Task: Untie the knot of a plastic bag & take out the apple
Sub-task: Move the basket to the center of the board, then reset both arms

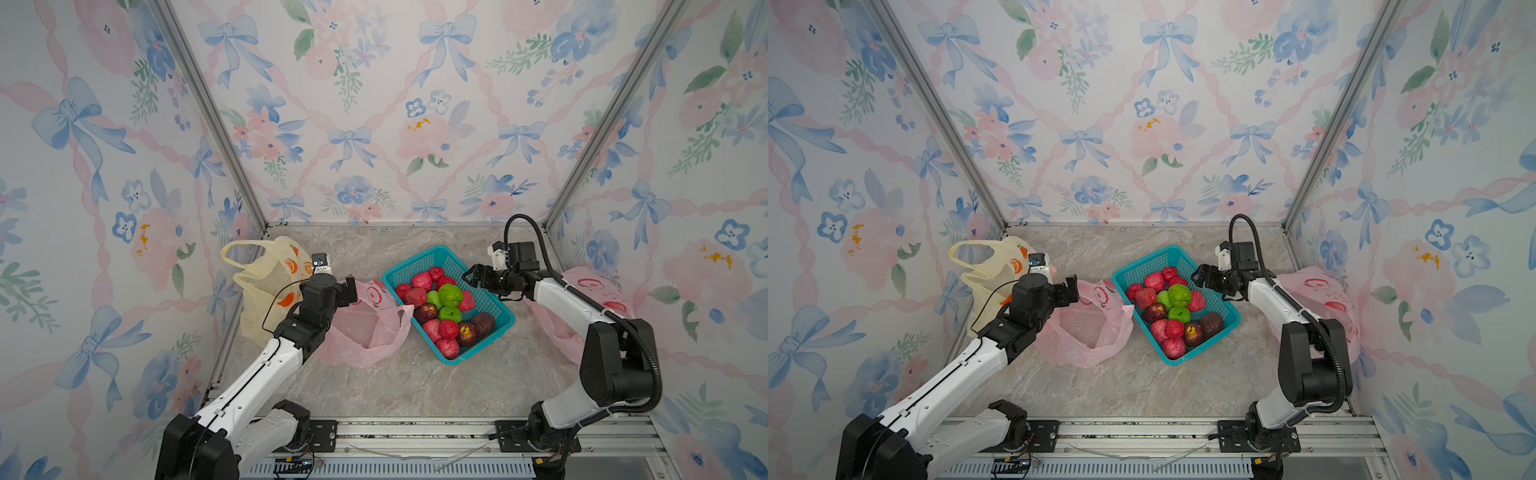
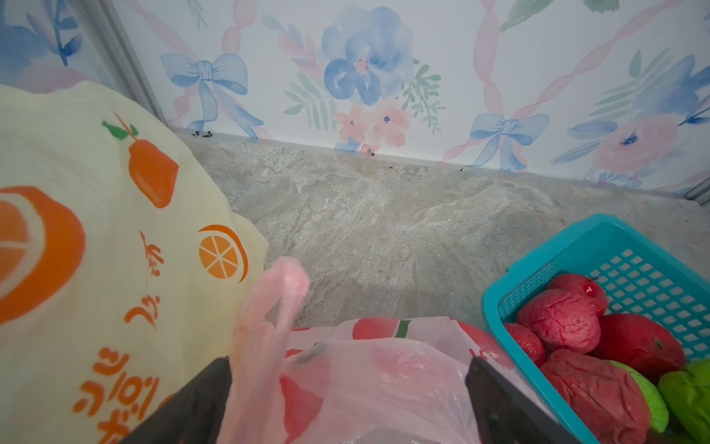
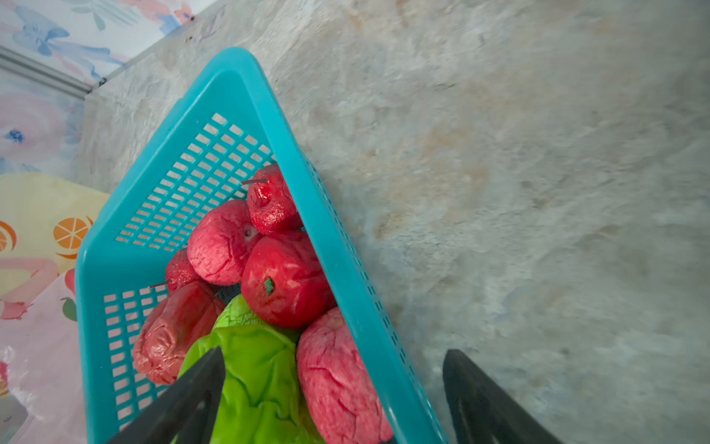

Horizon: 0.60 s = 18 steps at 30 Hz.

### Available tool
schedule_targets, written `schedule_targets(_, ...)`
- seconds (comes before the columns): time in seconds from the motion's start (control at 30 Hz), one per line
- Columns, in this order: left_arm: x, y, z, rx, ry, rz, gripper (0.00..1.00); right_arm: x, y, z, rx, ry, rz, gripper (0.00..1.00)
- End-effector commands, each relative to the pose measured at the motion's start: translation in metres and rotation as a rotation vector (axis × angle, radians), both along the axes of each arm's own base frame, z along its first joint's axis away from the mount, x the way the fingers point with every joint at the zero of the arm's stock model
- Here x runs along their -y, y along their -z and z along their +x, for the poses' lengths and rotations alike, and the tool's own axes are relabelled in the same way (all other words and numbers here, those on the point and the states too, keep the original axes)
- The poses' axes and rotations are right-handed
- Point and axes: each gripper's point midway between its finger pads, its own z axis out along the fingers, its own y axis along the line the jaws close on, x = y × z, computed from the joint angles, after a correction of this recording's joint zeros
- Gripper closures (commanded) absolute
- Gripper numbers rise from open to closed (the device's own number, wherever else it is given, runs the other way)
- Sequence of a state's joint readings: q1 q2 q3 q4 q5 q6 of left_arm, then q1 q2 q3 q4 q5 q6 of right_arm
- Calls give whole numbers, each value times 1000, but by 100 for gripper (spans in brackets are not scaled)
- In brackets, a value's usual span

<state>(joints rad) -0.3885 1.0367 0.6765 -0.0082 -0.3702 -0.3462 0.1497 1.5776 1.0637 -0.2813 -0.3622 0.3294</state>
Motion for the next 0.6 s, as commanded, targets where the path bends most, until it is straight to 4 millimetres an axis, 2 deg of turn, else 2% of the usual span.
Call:
schedule_targets(0.0, -20, -7, 2, 103, -70, 62, 2, 7, -21, 6, 162, 32, -106, 9)
schedule_targets(0.07, -39, -5, 1, 163, -150, 130, 2, 25, -27, 13, 257, 100, -187, 6)
schedule_targets(0.17, -70, 6, -2, 218, -272, 209, 2, 48, -30, 16, 331, 191, -212, 2)
schedule_targets(0.3, -95, 45, 10, 150, -284, 124, 2, 69, -32, 11, 399, 253, -261, 4)
schedule_targets(0.37, -101, 59, 13, 131, -287, 117, 2, 76, -39, 6, 456, 273, -289, 4)
schedule_targets(0.47, -102, 72, 17, 121, -264, 197, 2, 86, -50, -2, 527, 308, -317, 4)
schedule_targets(0.57, -98, 83, 19, 141, -223, 244, 2, 102, -50, -10, 537, 358, -335, 4)
